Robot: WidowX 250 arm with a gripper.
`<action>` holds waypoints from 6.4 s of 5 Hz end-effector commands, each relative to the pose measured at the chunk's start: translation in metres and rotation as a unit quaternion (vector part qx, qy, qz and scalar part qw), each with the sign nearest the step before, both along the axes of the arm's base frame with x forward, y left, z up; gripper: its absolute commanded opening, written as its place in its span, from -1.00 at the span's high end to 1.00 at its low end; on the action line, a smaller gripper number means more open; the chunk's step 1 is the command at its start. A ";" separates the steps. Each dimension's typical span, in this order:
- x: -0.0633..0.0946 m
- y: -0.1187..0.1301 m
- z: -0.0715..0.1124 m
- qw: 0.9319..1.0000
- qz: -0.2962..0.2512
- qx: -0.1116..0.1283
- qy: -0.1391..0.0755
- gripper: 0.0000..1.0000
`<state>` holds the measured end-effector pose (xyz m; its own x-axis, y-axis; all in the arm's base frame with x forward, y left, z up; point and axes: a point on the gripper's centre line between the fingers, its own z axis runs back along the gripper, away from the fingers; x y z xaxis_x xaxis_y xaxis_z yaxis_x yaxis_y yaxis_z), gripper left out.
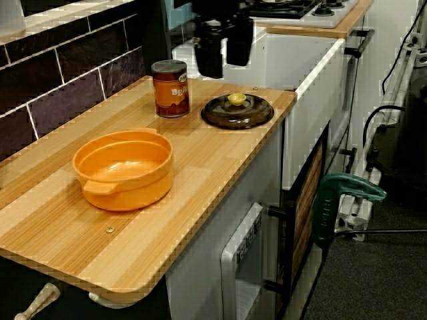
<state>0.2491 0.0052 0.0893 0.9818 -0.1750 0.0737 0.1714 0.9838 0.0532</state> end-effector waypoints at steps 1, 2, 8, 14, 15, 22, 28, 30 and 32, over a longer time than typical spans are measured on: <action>-0.014 0.002 0.006 0.999 0.026 0.018 -0.023 -1.00; -0.015 0.000 0.001 0.999 0.024 0.019 -0.017 -1.00; -0.015 -0.013 -0.028 0.999 0.041 0.004 0.000 -1.00; -0.007 -0.008 -0.039 0.997 0.073 -0.001 0.010 -1.00; -0.007 -0.007 -0.041 0.997 0.079 -0.001 0.010 -0.67; -0.023 0.036 0.018 0.995 0.092 -0.031 0.009 1.00; 0.018 0.142 0.029 0.975 0.209 0.078 -0.013 1.00; 0.025 0.160 0.025 0.970 0.221 0.100 -0.018 1.00; 0.017 0.177 0.031 0.973 0.214 0.090 -0.003 1.00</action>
